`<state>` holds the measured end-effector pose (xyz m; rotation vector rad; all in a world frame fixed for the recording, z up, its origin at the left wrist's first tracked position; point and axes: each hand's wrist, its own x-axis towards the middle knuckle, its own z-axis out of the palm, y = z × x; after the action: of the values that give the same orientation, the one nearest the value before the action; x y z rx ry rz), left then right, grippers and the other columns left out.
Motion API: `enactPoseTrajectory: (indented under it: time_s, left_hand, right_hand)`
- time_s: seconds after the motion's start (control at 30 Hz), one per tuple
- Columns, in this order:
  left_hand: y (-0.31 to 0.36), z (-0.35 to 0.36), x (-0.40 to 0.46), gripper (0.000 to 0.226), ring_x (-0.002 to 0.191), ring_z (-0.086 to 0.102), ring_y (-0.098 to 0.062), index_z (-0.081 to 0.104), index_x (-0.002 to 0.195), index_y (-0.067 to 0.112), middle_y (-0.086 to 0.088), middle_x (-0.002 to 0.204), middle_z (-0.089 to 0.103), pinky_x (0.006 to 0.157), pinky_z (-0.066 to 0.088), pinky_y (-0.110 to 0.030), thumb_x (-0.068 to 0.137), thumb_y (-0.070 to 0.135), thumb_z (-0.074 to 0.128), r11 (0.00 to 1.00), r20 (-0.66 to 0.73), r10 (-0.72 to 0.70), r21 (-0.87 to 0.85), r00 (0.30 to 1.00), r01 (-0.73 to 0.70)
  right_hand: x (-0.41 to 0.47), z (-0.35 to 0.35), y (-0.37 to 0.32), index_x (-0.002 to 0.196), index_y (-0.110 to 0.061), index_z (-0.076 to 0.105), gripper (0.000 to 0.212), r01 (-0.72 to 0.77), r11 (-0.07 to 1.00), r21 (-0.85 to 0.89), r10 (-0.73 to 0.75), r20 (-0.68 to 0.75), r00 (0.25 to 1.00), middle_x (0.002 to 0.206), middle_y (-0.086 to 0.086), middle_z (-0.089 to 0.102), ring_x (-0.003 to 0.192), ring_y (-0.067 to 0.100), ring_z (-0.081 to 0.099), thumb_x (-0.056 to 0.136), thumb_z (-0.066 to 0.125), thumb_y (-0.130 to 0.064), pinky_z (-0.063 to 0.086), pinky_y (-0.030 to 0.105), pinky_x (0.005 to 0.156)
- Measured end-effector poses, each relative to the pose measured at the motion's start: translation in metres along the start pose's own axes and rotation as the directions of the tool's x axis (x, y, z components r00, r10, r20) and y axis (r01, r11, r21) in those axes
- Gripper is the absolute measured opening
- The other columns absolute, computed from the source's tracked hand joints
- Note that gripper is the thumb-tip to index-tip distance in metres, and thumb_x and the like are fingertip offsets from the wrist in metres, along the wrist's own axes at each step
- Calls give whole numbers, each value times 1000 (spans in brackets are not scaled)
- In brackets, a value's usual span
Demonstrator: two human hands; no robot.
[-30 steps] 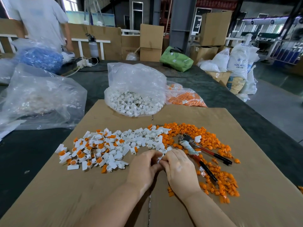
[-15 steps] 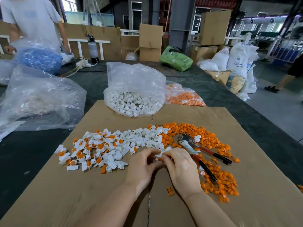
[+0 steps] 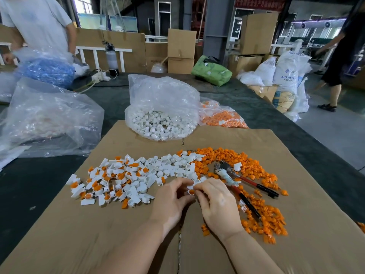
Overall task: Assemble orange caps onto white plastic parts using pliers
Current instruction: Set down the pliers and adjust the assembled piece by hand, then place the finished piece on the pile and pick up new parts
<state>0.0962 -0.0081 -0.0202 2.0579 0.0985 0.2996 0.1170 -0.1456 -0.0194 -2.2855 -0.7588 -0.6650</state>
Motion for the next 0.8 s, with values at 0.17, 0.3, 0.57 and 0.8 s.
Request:
enactPoseTrajectory:
  time_s: [0.17, 0.3, 0.57, 0.8]
  left_hand:
    - [1, 1, 0, 26, 84, 54, 3, 61, 101, 36, 15, 95, 59, 70, 38, 0, 87, 15, 65, 999, -74, -29, 37, 997, 31]
    - [-1, 1, 2, 25, 84, 45, 5, 64, 112, 24, 16, 96, 46, 69, 32, 5, 93, 10, 54, 989, -224, -98, 88, 970, 120]
    - [1, 5, 5, 56, 136, 21, -21, 28, 145, 10, -6, 143, 27, 112, 21, -28, 95, 19, 51, 911, -270, -191, 309, 944, 273]
    - [0, 10, 7, 64, 143, 0, -21, 17, 148, 17, -6, 154, 5, 114, 11, -41, 95, 34, 49, 850, -274, -165, 447, 947, 278]
  right_hand:
    - [0, 3, 4, 81, -7, 70, 9, -67, 994, -87, 61, -67, 996, 78, 3, 63, 73, 22, 60, 78, 71, 2, 53, 35, 67]
    - [0, 6, 7, 81, -8, 70, 11, -175, 973, -149, 156, -131, 979, 79, 3, 64, 74, 25, 61, 78, 71, 2, 51, 41, 68]
    - [-1, 13, 10, 89, -8, 73, 22, -299, 904, -304, 253, -183, 950, 88, 7, 67, 80, 32, 63, 70, 78, -1, 49, 44, 71]
    - [3, 16, 12, 100, -7, 71, 32, -362, 847, -389, 330, -149, 932, 100, 9, 65, 88, 32, 61, 69, 76, 0, 48, 46, 76]
